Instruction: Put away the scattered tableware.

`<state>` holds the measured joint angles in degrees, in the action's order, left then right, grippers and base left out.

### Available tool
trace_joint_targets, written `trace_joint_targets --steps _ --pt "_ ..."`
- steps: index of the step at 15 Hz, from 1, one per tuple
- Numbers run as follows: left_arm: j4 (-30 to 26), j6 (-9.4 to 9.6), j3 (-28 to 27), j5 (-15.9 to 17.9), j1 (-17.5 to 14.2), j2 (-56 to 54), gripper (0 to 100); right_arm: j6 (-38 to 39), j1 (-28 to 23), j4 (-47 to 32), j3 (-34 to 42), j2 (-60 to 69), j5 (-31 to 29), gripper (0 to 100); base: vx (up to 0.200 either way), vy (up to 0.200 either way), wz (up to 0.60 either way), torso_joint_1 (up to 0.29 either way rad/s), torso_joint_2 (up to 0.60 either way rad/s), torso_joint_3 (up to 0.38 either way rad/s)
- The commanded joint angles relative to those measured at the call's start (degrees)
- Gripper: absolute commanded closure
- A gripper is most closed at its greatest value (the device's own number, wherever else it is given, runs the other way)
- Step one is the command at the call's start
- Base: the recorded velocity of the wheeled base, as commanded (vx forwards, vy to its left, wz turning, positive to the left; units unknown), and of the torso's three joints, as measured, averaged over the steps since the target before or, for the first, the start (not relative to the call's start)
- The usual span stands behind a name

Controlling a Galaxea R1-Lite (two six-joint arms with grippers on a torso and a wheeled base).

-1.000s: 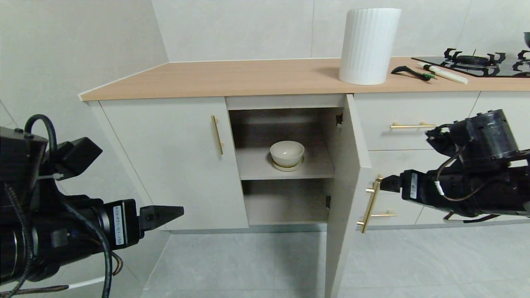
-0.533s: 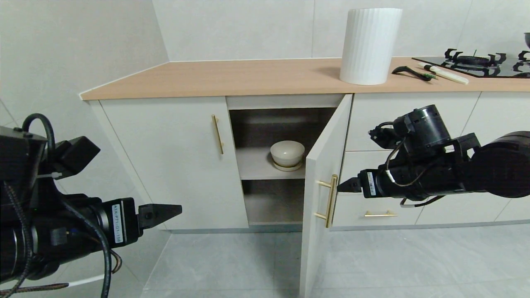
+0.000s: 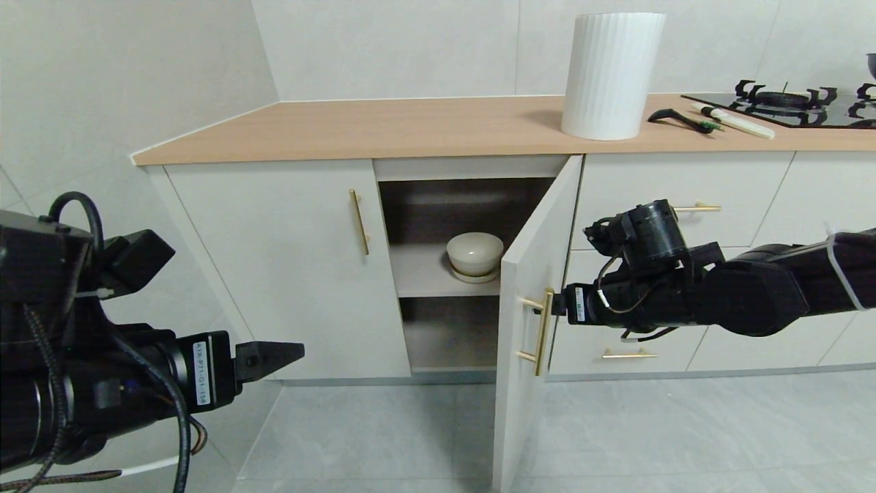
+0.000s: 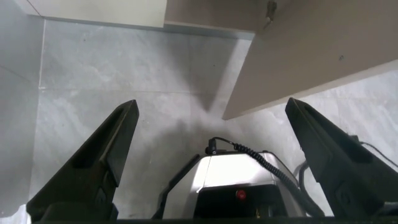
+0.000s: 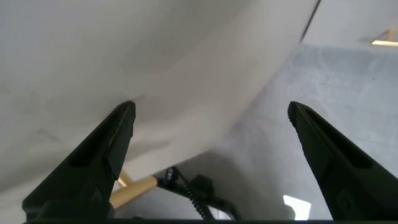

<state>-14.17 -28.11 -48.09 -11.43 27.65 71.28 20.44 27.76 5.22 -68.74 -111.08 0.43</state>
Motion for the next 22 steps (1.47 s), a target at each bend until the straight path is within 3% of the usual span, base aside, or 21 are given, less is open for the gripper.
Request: trace_joint_targets --steps 1,4,11,19,22 --pt "0.02 -0.01 0.02 0.01 0.04 0.00 0 1.27 0.28 2.43 0.01 -1.95 0.01 0 0.000 0.000 0.00 0.000 0.00 0.000" --pt "-0.07 0.07 0.19 -0.25 0.04 -0.09 0 3.99 0.89 6.56 0.01 -3.44 -0.43 0 0.000 0.000 0.00 0.000 0.00 0.000" --pt "-0.07 0.07 0.19 -0.43 0.04 0.09 0 7.24 2.56 11.48 0.01 -5.90 -0.95 0 0.200 0.000 0.00 0.004 0.00 0.000" --pt "0.02 0.07 0.19 -0.43 0.04 0.09 0 15.42 5.03 19.92 -1.04 -8.80 -1.22 0 0.000 0.000 0.00 0.000 0.00 0.000" --pt "0.02 0.07 0.19 -0.43 0.04 0.09 0 19.02 5.03 20.18 -5.00 -11.53 -4.82 0 0.000 0.000 0.00 0.000 0.00 0.000"
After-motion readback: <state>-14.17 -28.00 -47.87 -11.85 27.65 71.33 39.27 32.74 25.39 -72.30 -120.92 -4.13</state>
